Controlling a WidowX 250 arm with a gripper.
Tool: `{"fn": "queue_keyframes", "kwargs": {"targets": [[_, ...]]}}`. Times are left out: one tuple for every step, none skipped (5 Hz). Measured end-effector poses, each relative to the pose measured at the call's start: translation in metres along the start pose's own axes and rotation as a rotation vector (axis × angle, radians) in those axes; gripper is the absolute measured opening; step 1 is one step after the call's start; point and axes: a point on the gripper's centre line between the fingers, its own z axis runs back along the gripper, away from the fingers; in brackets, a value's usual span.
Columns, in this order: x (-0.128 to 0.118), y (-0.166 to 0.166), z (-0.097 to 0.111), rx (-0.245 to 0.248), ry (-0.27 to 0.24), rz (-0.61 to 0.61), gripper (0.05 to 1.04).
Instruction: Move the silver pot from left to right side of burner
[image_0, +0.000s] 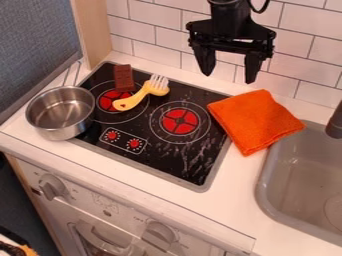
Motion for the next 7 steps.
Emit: {"fn": "queue_keyframes", "kwargs": {"targets": [[-0.006, 0.001, -0.010, 0.004, 0.035, 0.002, 1.001], [-0.019, 0.021, -0.019, 0.007, 0.076, -0.004, 1.001], [-0.024, 0.046, -0.018, 0.049, 0.067, -0.028, 1.001], [-0.031, 0.074, -0.012, 0.091, 0.049, -0.006, 1.001], [-0.037, 0.106, -0.013, 0.133, 0.047, 0.022, 1.001], [-0.048, 0.133, -0.015, 0.219, 0.059, 0.033, 1.001], [-0.064, 0.164, -0.016, 0.251, 0.069, 0.120, 1.001]]}}
